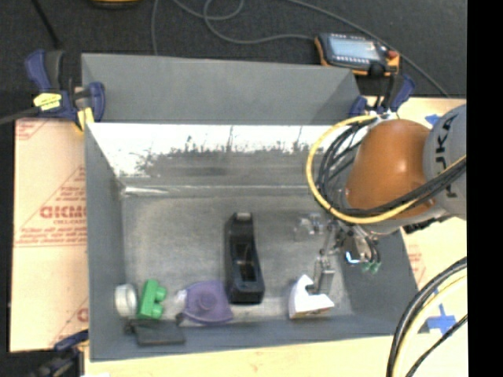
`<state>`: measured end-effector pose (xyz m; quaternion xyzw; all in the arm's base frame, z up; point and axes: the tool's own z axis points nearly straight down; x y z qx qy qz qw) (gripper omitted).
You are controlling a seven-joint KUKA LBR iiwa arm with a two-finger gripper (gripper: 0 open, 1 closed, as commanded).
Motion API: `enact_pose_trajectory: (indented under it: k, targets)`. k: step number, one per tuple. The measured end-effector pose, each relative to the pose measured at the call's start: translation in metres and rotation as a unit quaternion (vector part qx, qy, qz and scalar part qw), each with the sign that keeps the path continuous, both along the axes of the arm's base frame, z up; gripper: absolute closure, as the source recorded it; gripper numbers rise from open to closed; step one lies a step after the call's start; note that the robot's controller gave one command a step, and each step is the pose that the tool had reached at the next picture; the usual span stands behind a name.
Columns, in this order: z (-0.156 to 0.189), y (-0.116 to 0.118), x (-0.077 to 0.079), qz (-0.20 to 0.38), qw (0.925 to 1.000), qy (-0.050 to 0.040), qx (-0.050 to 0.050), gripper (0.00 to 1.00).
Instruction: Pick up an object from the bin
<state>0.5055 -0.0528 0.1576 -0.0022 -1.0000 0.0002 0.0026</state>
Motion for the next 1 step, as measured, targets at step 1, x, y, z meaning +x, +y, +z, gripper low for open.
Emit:
enact_pose_trajectory:
  k: [1]
  targets:
    - [0.0043,0.0001,0.0016,0.001,1.0000,-0.0038,0.000,0.00]
